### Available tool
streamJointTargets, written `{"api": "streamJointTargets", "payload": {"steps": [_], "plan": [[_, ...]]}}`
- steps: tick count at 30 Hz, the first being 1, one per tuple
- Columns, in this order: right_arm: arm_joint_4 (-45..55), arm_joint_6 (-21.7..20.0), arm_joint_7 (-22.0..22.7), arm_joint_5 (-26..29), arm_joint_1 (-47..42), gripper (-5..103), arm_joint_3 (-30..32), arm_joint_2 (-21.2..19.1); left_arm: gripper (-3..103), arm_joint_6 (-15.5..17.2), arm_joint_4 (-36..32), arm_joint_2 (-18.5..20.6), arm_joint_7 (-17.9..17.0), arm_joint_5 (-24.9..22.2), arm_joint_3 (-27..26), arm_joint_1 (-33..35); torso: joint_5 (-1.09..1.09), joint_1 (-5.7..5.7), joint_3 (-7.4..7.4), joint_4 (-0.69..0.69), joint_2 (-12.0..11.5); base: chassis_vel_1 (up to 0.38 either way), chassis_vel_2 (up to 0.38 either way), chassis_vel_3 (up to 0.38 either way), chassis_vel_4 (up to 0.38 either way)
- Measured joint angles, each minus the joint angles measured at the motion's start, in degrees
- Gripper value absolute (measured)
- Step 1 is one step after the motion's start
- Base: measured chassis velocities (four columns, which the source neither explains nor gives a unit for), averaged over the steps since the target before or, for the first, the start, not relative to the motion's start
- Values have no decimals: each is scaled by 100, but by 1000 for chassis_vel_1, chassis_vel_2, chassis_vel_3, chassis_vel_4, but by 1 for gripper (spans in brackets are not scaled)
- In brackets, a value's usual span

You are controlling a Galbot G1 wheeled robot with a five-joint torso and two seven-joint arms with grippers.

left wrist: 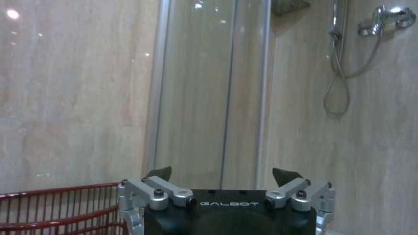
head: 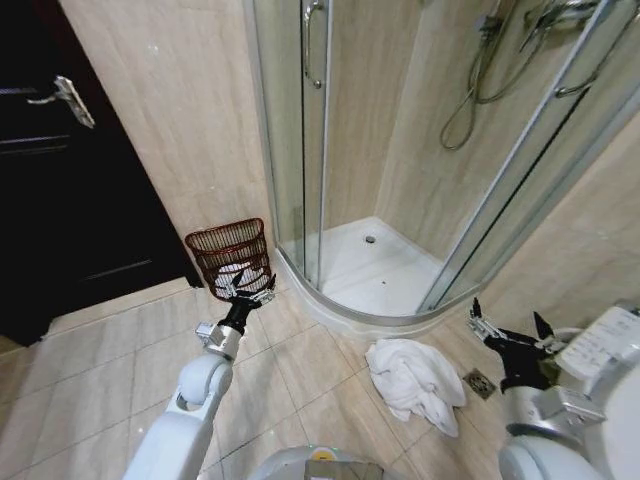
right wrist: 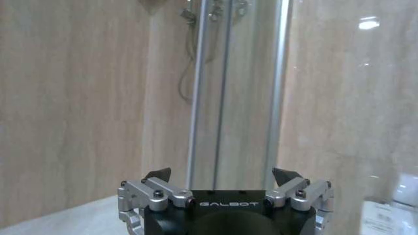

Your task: Discard the used towel into the hamper.

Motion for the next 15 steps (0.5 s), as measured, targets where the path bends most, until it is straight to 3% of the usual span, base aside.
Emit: {"api": "streamJointTargets", "payload": {"steps": [7, 15], "plan": [[-11, 53, 147, 109, -131, 100, -23, -79, 100, 317, -154, -31, -406, -159, -184, -4, 1, 0, 0, -2, 1, -67, -58, -67, -64], [-16, 151, 138, 109, -146, 100, 30, -103, 100, 306, -332, -18, -456, -218, -141, -16, 0, 34, 59, 1, 92, -5, -4, -6, -7]]}}
